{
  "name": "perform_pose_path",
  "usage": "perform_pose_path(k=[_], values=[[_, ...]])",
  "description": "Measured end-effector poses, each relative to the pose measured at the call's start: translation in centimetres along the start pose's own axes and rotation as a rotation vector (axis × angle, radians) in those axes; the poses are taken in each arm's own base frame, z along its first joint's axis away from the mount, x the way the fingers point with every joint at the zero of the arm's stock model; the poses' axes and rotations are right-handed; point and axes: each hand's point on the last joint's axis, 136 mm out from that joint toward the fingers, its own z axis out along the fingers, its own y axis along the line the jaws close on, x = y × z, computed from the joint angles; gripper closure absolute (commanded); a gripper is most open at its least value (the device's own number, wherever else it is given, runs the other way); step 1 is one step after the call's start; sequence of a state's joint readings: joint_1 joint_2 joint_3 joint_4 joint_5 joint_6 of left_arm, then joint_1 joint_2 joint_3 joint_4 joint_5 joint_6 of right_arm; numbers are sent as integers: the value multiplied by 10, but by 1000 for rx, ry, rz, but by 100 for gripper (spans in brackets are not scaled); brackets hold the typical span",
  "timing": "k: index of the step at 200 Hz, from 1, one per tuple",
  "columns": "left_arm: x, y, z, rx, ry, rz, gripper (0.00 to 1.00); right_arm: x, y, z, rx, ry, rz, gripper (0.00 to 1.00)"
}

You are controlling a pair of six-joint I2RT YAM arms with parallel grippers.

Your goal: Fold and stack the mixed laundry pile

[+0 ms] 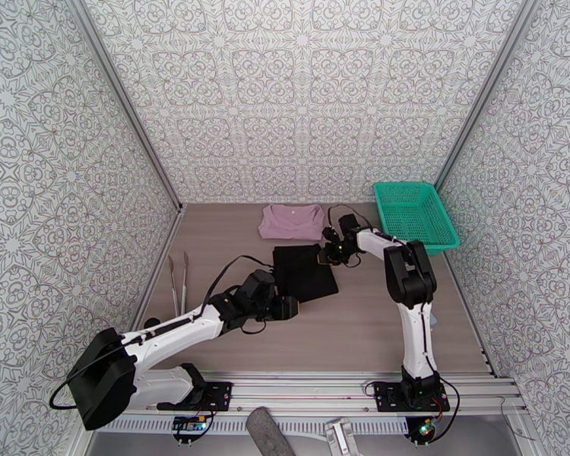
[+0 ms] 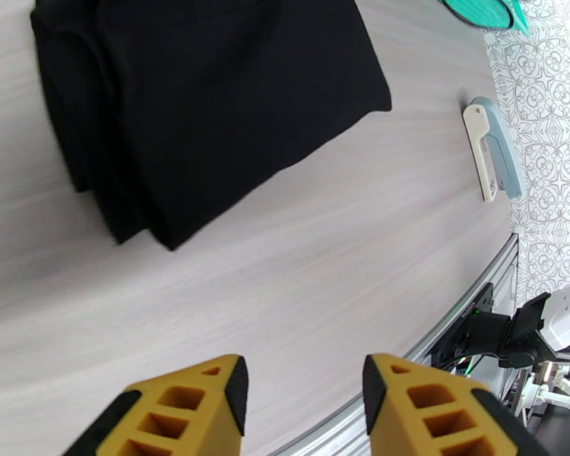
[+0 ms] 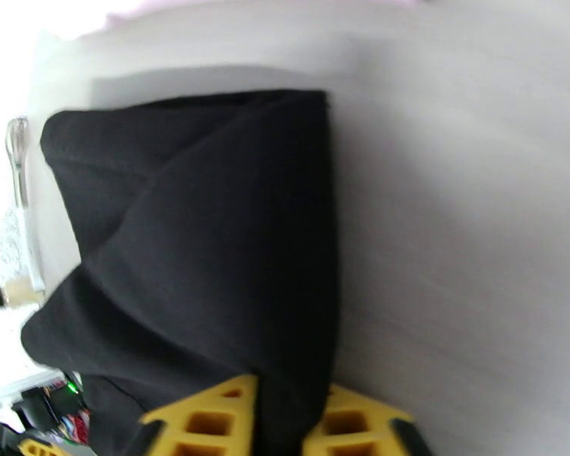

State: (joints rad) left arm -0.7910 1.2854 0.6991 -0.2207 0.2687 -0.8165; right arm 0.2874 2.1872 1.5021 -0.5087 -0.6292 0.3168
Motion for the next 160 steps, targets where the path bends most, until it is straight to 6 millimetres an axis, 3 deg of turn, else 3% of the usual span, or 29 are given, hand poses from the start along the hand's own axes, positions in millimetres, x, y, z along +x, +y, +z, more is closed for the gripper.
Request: perform_pose_path(k=[21,34,75,124,160], values=[[8,1,9,-7,31,-14,48,17,-4,-10,19,-43,84,100],[10,2,13,-11,42,-26,40,27,-7,-19,41,-87,152,100],[11,0,17,3,35,-60,26,51,-10,-55,68,-333,392,100],[23,15,25,-20,56,-123,18,77,-16,-48,65,-502,633,100],[40,38,38,-59,79,-207,12,79,4,-49,54,-593,687,100]])
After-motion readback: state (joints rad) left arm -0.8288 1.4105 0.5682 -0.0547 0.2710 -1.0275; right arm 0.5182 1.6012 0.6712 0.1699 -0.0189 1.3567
